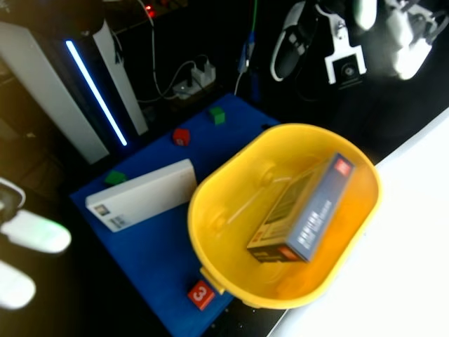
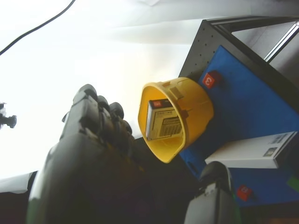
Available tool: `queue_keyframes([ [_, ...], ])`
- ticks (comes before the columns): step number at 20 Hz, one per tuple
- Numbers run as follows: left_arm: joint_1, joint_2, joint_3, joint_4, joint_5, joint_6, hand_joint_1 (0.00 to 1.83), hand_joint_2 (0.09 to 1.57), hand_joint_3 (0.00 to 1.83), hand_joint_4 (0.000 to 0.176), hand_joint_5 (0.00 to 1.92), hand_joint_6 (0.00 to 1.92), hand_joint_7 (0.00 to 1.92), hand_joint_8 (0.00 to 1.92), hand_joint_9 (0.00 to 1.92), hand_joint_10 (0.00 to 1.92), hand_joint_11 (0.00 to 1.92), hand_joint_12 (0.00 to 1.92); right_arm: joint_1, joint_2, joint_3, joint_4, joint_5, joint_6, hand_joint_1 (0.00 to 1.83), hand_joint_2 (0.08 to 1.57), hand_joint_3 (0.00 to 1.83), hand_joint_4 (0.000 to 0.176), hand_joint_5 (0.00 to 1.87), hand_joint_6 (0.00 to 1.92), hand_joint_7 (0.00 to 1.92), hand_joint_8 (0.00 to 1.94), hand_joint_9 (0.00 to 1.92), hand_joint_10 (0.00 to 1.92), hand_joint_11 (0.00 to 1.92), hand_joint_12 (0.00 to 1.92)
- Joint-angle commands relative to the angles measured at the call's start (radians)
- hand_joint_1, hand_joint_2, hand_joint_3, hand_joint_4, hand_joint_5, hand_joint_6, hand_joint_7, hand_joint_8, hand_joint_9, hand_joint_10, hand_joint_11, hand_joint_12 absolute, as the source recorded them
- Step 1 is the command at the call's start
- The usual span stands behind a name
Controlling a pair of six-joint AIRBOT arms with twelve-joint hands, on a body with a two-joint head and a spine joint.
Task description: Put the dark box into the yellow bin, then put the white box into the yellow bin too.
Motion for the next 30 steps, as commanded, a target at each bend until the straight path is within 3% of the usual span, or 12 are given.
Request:
queue_keyframes([
  [1,-0.017,0.013,-0.007,-0.039,-0.1,-0.008,1.12,0.85,0.0,0.121,0.43,0.0,0.36,0.0,0.43,0.0,0.04,0.99,0.01,0.0,-0.009,0.012,-0.103,-0.003,0.44,0.83,0.0,0.085,0.0,0.0,0.09,0.0,0.01,0.0,0.0,0.0],
  [2,-0.017,0.035,-0.019,-0.039,-0.095,-0.008,1.09,0.91,0.02,0.169,0.41,0.0,0.33,0.0,0.39,0.0,0.0,0.94,0.009,0.001,-0.021,0.012,-0.103,-0.003,0.41,0.82,0.0,0.083,0.0,0.0,0.08,0.0,0.04,0.01,0.02,0.01],
  [3,-0.017,0.056,-0.031,-0.039,-0.09,-0.008,1.13,0.94,0.02,0.175,0.42,0.0,0.35,0.01,0.4,0.0,0.0,0.86,0.009,0.004,-0.031,0.012,-0.103,-0.003,0.41,0.8,0.0,0.093,0.0,0.0,0.07,0.0,0.04,0.01,0.02,0.01],
  [6,-0.017,0.107,-0.06,-0.012,-0.069,-0.007,1.26,0.94,0.01,0.121,0.44,0.01,0.39,0.02,0.42,0.01,0.04,0.86,0.008,0.009,-0.051,0.045,-0.102,-0.004,0.4,0.78,0.0,0.089,0.0,0.0,0.06,0.01,0.03,0.0,0.03,0.01],
  [14,0.076,0.216,-0.121,-0.026,-0.061,0.011,1.25,0.86,0.0,0.097,0.51,0.0,0.45,0.0,0.51,0.0,0.1,1.01,-0.119,0.041,-0.112,0.41,-0.059,-0.202,0.51,0.76,0.0,0.062,0.0,0.0,0.02,0.0,0.0,0.0,0.0,0.0],
  [16,0.114,0.242,-0.14,-0.056,-0.073,0.025,1.27,0.85,0.0,0.058,0.52,0.0,0.46,0.0,0.5,0.0,0.13,0.98,-0.142,0.045,-0.131,0.421,-0.059,-0.209,0.49,0.76,0.0,0.031,0.0,0.0,0.03,0.01,0.0,0.0,0.03,0.01],
  [17,0.138,0.253,-0.147,-0.073,-0.082,0.032,1.31,0.84,0.0,0.0,0.49,0.0,0.43,0.01,0.47,0.0,0.2,0.86,-0.155,0.046,-0.135,0.425,-0.058,-0.209,0.5,0.74,0.0,0.065,0.0,0.0,0.1,0.01,0.04,0.01,0.08,0.04],
  [21,0.184,0.267,-0.158,-0.106,-0.095,0.043,1.33,0.84,0.0,0.0,0.46,0.0,0.38,0.0,0.43,0.0,0.25,0.62,-0.226,0.045,-0.121,0.5,-0.061,-0.21,0.52,0.72,0.0,0.056,0.0,0.0,0.08,0.0,0.04,0.0,0.09,0.05],
  [25,0.217,0.28,-0.174,-0.136,-0.115,0.059,1.3,0.86,0.0,0.0,0.45,0.0,0.35,0.0,0.38,0.0,0.21,0.57,-0.274,0.047,-0.122,0.614,-0.079,-0.261,0.51,0.71,0.0,0.004,0.0,0.0,0.03,0.0,0.0,0.0,0.0,0.01],
  [27,0.234,0.28,-0.176,-0.147,-0.119,0.064,1.3,0.87,0.0,0.0,0.45,0.0,0.33,0.0,0.38,0.0,0.22,0.57,-0.404,0.031,-0.116,0.874,-0.151,-0.463,0.51,0.72,0.0,0.0,0.0,0.0,0.02,0.0,0.0,0.0,0.01,0.01],
  [29,0.292,0.289,-0.177,-0.188,-0.142,0.066,1.3,0.88,0.0,0.0,0.42,0.0,0.3,0.0,0.35,0.0,0.15,0.65,-0.632,-0.059,-0.054,1.391,-0.183,-0.853,0.51,0.73,0.0,0.001,0.0,0.0,0.03,0.01,0.01,0.0,0.04,0.02],
  [30,0.332,0.294,-0.178,-0.216,-0.158,0.067,1.28,0.88,0.0,0.0,0.42,0.0,0.29,0.0,0.34,0.0,0.12,0.72,-0.746,-0.123,-0.009,1.638,-0.164,-1.027,0.54,0.71,0.0,0.027,0.0,0.0,0.03,0.0,0.0,0.0,0.03,0.01],
])
